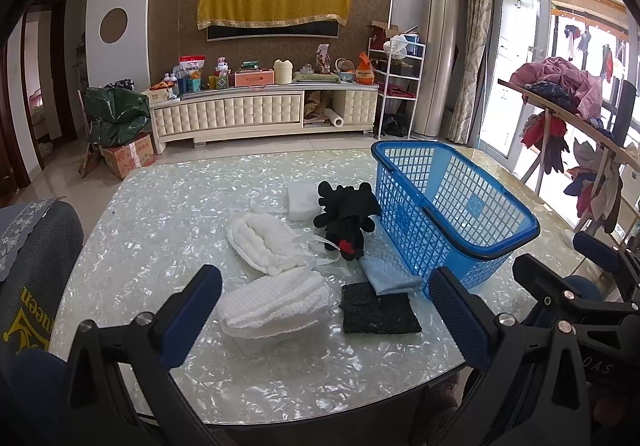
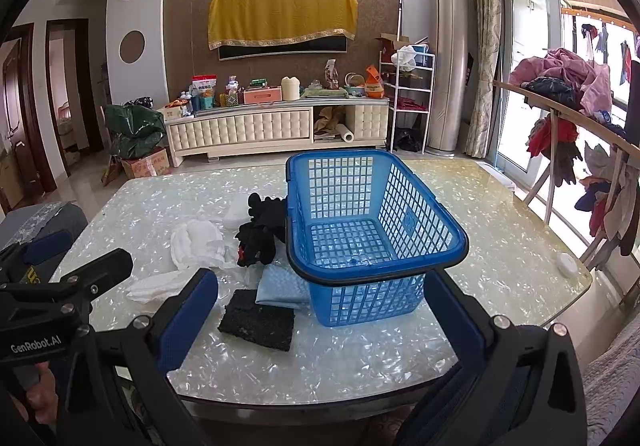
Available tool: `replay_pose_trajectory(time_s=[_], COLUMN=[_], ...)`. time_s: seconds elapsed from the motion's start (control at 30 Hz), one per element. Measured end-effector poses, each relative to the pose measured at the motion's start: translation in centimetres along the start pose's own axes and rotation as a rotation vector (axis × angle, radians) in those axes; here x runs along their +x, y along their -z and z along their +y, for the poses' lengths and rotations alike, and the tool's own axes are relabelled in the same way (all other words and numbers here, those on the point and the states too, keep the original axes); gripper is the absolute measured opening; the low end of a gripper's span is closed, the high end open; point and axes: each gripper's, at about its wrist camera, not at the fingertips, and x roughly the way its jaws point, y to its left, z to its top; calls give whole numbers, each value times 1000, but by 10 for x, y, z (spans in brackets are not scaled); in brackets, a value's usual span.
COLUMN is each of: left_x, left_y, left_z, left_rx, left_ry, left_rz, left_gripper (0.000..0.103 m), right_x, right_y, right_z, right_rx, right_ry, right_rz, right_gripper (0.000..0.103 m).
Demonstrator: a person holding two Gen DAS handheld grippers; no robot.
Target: Organize soft objects
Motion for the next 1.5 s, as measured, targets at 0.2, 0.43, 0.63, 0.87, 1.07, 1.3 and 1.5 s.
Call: replay_pose_trajectory(time_s=[0.2, 0.43, 0.63, 0.87, 1.07, 1.3, 1.5], left_x=[-1, -1, -1, -2, -3, -3, -4], left_y=[0, 1, 1, 0, 0, 0, 1], left_z=[0, -1, -1, 2, 4, 4, 3], left_rx=[-2, -5, -11, -12, -13, -12, -17], left_ry=[0, 4, 5, 11, 17, 16, 20], left_rz=[-2, 0, 0, 0, 1, 1, 3], left_gripper=[103, 103, 103, 103, 103, 103, 103], right_x=[0, -2, -2, -2, -3, -4, -4], right_y=[-1, 0, 0, 0, 0, 0, 0], right_z=[0, 1, 2, 3, 2, 2, 2], right_rx=[-2, -6, -8, -8, -7, -7, -7], right_ry=[0, -2, -2, -1, 2, 1, 1], right_rz=[-1, 5, 5, 4, 3, 3, 3], right_gripper=[103, 103, 103, 103, 103, 103, 103])
